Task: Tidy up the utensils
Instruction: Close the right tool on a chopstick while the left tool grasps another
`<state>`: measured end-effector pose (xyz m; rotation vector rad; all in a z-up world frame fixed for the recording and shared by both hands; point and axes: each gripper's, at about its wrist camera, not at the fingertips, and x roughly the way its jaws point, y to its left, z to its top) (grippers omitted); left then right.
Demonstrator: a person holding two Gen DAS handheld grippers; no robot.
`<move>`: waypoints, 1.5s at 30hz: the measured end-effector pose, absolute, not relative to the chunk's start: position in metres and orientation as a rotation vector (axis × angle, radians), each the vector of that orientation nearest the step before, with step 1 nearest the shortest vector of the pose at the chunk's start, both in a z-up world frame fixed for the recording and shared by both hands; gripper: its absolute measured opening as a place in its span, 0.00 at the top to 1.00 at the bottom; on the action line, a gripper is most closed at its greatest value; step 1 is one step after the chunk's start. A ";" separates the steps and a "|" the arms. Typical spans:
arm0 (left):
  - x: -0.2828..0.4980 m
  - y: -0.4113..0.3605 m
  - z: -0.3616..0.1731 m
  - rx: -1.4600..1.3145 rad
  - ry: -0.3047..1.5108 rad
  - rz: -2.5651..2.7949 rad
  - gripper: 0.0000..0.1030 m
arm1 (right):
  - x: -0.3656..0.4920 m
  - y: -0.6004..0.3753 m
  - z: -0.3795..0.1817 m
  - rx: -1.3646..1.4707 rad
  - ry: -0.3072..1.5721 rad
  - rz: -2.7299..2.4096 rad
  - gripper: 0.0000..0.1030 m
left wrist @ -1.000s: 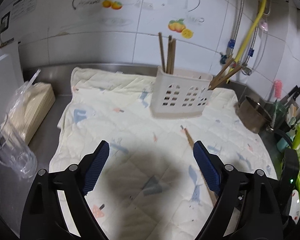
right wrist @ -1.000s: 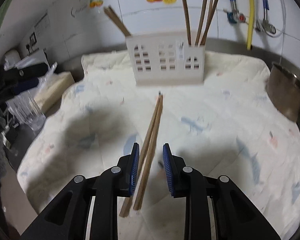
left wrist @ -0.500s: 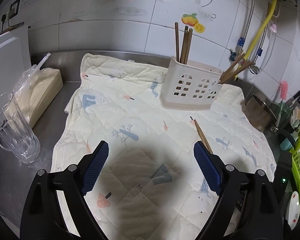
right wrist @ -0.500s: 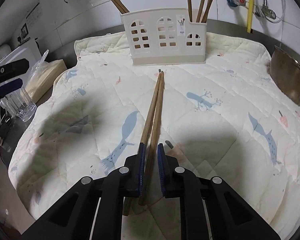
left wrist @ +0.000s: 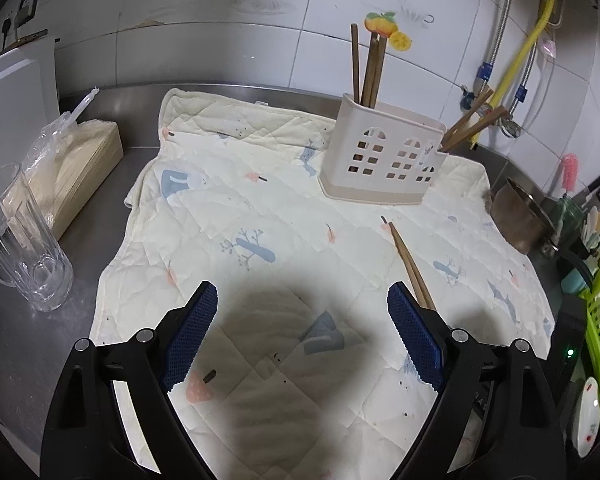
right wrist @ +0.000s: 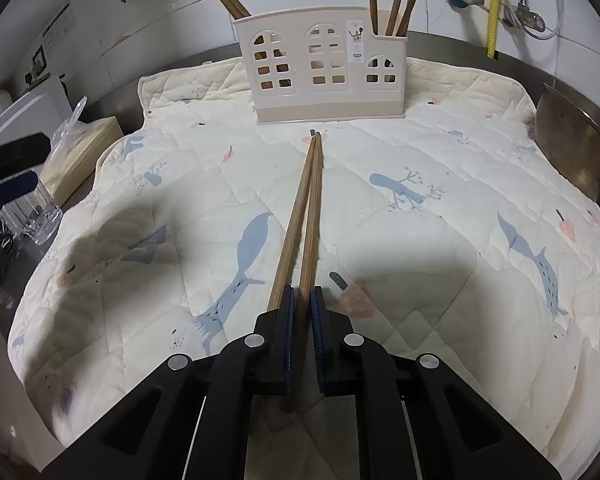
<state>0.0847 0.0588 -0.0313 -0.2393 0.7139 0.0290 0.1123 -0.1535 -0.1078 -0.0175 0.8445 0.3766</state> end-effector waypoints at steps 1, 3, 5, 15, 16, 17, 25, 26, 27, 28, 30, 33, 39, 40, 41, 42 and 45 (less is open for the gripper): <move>0.085 0.057 -0.033 -0.239 0.720 0.027 0.16 | 0.112 -0.154 -0.108 -0.013 0.842 0.378 0.92; 0.085 0.056 -0.035 -0.241 0.727 0.024 0.16 | 0.111 -0.155 -0.107 -0.009 0.837 0.379 0.93; 0.086 0.053 -0.038 -0.239 0.736 0.022 0.16 | 0.110 -0.157 -0.105 -0.008 0.831 0.376 0.93; 0.087 0.016 -0.055 -0.214 0.788 -0.064 0.17 | 0.097 -0.184 -0.079 0.008 0.723 0.348 0.94; 0.087 0.012 -0.056 -0.209 0.791 -0.070 0.17 | 0.096 -0.187 -0.074 0.015 0.710 0.346 0.94; 0.088 0.006 -0.059 -0.204 0.800 -0.084 0.17 | 0.095 -0.189 -0.071 0.019 0.700 0.345 0.94; 0.089 -0.036 -0.074 -0.187 0.851 -0.184 0.33 | 0.085 -0.214 -0.044 0.042 0.609 0.326 0.94; 0.090 -0.040 -0.075 -0.188 0.856 -0.194 0.35 | 0.085 -0.216 -0.042 0.044 0.602 0.326 0.94; 0.090 -0.045 -0.077 -0.188 0.861 -0.206 0.37 | 0.084 -0.219 -0.040 0.049 0.595 0.325 0.94; 0.092 -0.050 -0.079 -0.186 0.868 -0.221 0.40 | 0.083 -0.221 -0.040 0.052 0.592 0.324 0.94; 0.094 -0.056 -0.083 -0.188 0.883 -0.235 0.47 | 0.082 -0.225 -0.039 0.058 0.585 0.322 0.94; 0.098 -0.066 -0.091 -0.202 0.915 -0.262 0.60 | 0.081 -0.233 -0.038 0.070 0.579 0.315 0.94; 0.109 -0.079 -0.100 -0.205 0.949 -0.262 0.77 | 0.080 -0.244 -0.041 0.095 0.582 0.311 0.94; 0.110 -0.081 -0.102 -0.202 0.954 -0.256 0.77 | 0.081 -0.245 -0.041 0.098 0.583 0.311 0.94; 0.113 -0.082 -0.103 -0.201 0.962 -0.248 0.78 | 0.081 -0.247 -0.042 0.103 0.584 0.312 0.94; 0.115 -0.083 -0.104 -0.203 0.969 -0.243 0.78 | 0.081 -0.248 -0.042 0.108 0.585 0.314 0.94; 0.120 -0.087 -0.109 -0.192 0.988 -0.214 0.81 | 0.080 -0.250 -0.043 0.116 0.584 0.315 0.94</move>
